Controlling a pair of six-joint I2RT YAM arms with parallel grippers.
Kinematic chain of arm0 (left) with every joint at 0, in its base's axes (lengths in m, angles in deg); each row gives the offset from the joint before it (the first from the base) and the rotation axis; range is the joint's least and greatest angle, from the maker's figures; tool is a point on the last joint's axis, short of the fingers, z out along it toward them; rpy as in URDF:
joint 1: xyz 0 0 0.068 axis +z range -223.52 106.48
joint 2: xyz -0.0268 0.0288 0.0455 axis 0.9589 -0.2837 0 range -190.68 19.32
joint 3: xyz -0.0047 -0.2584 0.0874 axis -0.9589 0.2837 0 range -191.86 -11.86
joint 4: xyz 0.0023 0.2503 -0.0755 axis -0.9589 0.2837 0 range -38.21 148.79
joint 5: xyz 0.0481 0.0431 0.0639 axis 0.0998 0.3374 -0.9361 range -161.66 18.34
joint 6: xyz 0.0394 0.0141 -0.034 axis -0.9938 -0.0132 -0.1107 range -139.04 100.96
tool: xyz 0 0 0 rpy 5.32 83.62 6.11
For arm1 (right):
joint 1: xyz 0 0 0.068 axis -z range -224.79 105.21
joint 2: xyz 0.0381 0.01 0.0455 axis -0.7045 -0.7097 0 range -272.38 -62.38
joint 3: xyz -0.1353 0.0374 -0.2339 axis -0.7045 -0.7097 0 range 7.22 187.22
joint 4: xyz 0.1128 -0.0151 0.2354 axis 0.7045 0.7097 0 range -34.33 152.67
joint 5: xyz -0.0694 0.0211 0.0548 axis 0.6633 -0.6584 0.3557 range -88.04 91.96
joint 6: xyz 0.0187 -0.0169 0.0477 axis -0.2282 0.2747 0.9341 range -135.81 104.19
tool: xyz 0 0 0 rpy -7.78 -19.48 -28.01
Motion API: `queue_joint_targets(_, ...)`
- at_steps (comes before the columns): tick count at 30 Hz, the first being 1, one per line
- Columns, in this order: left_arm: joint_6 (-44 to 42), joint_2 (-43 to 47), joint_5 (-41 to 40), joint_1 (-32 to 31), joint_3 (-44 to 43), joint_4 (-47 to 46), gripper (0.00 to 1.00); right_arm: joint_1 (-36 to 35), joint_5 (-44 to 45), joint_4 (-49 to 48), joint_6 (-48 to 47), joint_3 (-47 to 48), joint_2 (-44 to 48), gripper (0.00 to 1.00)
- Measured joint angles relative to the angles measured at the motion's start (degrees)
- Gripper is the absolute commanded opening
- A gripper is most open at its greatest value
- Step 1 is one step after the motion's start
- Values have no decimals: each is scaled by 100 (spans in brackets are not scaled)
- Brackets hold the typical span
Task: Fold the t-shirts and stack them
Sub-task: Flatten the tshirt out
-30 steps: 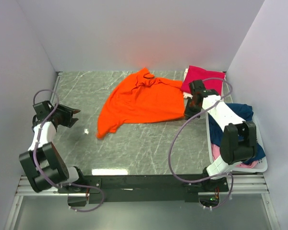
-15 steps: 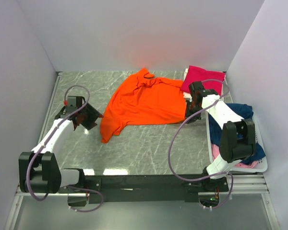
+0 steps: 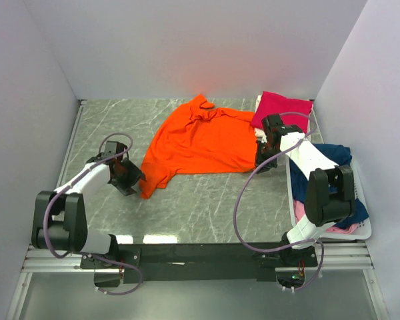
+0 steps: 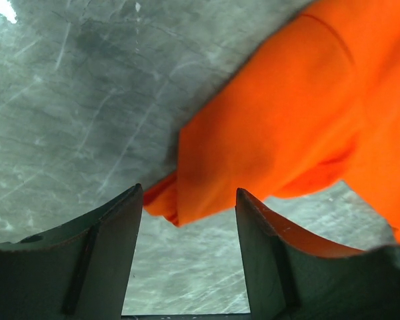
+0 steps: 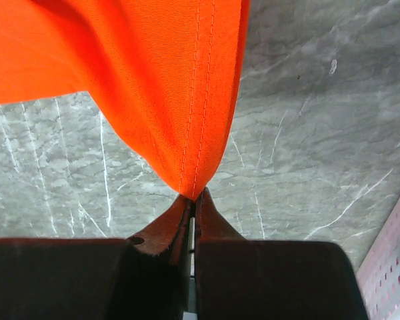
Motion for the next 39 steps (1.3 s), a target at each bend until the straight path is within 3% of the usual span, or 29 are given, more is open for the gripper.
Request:
queue_joint_targets(7, -76, -595, 28, -9, -59, -149, 52, 0, -13, -17, 52, -111, 4, 0)
queue_joint_targets(10, -96, -739, 105, -13, -129, -306, 31, 0, -13, -22, 70, -190, 15, 0)
queue_joint_targets(11, -98, -778, 125, -15, -149, -367, 17, 0, -11, -20, 72, -199, 15, 0)
queue_joint_targets(14, -74, -968, 181, -15, -269, -555, 1, 0, 2, -20, 87, -199, 35, 0)
queue_joint_targets(21, -57, -918, 116, -13, -885, -474, 0, 92, 192, 85, 92, -151, 286, 0)
queue_joint_targets(28, 55, 409, 0, 17, -1244, -201, 0, 398, 455, 271, 85, 273, 857, 0)
queue_joint_targets(39, 439, 1110, 396, 404, -1060, 203, 0, 737, 772, 570, 63, 540, 1290, 0)
